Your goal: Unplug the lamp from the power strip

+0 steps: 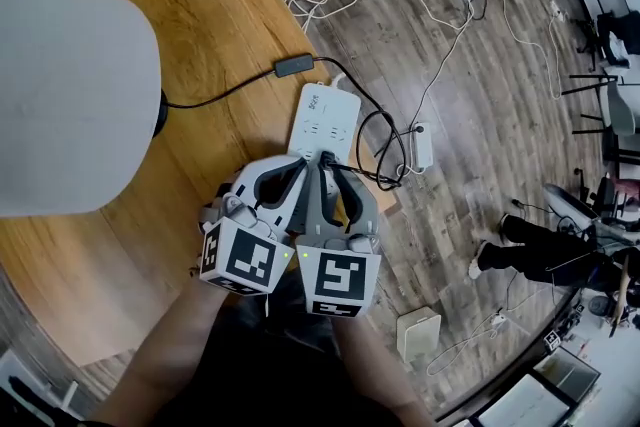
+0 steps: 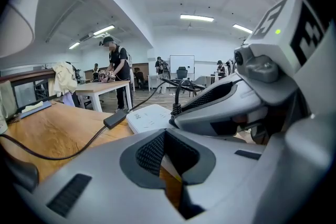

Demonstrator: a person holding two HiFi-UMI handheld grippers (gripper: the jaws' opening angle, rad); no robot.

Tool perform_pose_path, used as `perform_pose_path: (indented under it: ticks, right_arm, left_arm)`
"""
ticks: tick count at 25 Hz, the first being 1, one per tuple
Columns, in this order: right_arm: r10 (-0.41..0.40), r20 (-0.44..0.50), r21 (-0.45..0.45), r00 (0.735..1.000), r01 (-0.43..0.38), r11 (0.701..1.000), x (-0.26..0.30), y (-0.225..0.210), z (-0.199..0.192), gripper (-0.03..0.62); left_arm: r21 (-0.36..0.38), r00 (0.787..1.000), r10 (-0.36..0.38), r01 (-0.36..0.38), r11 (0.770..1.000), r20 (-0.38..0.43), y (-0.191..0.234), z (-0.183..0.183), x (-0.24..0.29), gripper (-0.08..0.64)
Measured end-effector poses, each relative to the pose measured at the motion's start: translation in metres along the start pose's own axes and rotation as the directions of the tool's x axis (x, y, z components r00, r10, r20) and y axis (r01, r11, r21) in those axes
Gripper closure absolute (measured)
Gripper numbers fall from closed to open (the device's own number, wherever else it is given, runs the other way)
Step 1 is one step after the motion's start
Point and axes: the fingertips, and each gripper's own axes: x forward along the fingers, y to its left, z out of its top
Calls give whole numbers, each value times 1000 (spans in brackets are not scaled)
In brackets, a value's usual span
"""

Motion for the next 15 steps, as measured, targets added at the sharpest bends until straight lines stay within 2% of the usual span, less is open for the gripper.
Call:
perform_pose_path:
  ticks: [2, 3, 4, 7, 12, 15]
  right_arm:
    - [33, 75, 196, 997, -48, 980, -5, -7, 2, 526]
    - [49, 116, 262, 992, -78, 962, -6, -8, 6, 528]
    - [61, 136, 283, 989, -97, 954, -6, -6, 9, 528]
    - [73, 95, 225, 993, -92, 970, 4, 1, 7, 528]
    - [96, 71, 214, 993, -109, 971, 4, 0, 6, 526]
    - [89, 58, 215, 994, -100, 971, -2, -5, 8, 526]
  left_arm:
    - [5, 1000, -1, 1, 1000, 1, 0, 0, 1, 565]
    - [5, 1000, -2, 2, 1000, 2, 0, -1, 1, 565]
    - [6, 1000, -2, 2, 1000, 3, 1, -2, 1, 565]
    - [0, 1000, -5, 5, 1000, 3, 2, -5, 3, 565]
    - [-70, 999, -37, 38, 997, 14, 2, -3, 3, 565]
    - [-52, 1000, -16, 17, 998, 21, 4, 3, -2, 565]
